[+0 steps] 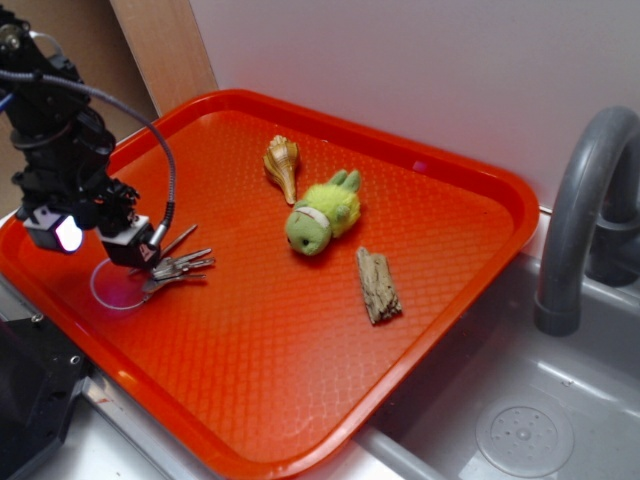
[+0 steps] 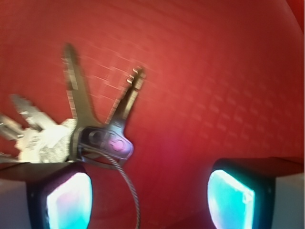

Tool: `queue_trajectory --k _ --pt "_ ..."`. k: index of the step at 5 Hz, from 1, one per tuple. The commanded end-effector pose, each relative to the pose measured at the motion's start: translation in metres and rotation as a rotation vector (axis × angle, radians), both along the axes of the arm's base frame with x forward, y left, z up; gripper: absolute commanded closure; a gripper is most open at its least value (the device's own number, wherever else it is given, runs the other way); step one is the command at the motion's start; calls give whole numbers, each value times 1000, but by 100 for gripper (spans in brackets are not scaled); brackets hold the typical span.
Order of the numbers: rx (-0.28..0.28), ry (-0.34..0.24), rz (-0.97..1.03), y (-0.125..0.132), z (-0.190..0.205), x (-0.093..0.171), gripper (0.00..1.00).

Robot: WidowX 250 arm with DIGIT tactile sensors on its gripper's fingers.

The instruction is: Grab the silver keys.

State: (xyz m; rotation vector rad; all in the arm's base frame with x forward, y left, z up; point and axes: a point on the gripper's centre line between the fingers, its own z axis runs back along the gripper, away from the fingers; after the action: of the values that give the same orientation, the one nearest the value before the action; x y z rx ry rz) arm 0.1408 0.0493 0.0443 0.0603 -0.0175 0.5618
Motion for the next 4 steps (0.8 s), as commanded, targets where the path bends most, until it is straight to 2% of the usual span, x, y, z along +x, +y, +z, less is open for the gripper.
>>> queue_trajectory --k 1,3,4 --pt "-215 -130 -120 -9 -15 -6 0" --pt "-209 -96 -140 -19 -29 -1 0" --pt "-218 -77 -189 -38 -32 3 0"
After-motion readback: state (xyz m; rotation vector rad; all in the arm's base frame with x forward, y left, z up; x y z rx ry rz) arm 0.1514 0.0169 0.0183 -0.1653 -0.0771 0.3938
